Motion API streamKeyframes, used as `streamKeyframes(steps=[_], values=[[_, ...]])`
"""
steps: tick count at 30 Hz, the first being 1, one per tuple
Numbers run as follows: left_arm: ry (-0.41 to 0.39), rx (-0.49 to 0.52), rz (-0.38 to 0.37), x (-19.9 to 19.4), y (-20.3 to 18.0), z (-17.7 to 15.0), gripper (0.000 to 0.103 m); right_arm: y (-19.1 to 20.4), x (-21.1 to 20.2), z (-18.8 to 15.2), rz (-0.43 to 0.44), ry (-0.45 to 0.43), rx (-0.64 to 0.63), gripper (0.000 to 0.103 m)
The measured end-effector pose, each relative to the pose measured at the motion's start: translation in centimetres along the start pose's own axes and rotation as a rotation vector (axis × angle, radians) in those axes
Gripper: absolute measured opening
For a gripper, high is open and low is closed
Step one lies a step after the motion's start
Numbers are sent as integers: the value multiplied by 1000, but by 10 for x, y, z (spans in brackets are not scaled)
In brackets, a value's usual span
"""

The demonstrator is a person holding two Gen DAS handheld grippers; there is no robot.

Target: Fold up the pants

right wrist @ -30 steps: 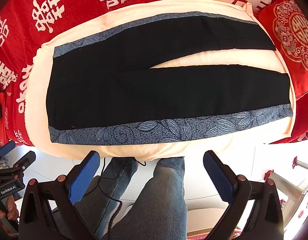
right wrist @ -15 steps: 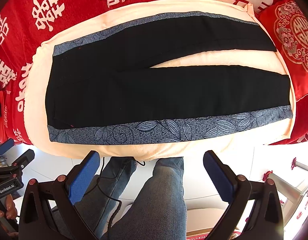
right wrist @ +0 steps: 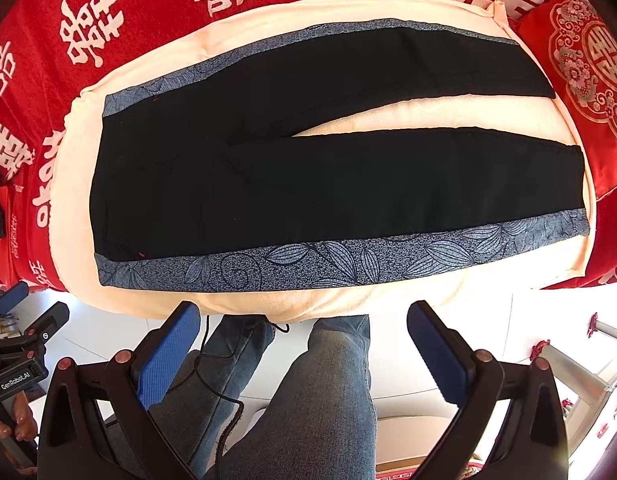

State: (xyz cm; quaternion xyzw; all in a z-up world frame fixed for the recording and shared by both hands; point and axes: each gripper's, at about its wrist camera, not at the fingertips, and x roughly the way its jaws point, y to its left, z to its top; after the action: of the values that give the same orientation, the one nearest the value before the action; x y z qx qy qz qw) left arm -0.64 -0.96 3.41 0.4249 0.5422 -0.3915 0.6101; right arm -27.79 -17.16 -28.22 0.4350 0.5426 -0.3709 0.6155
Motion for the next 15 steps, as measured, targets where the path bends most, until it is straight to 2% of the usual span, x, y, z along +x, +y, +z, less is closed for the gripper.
streamKeyframes(steps=[15], values=[[3,-65,22,-2,-6,10,103,-18,-1,14,33,-2,-13,103]])
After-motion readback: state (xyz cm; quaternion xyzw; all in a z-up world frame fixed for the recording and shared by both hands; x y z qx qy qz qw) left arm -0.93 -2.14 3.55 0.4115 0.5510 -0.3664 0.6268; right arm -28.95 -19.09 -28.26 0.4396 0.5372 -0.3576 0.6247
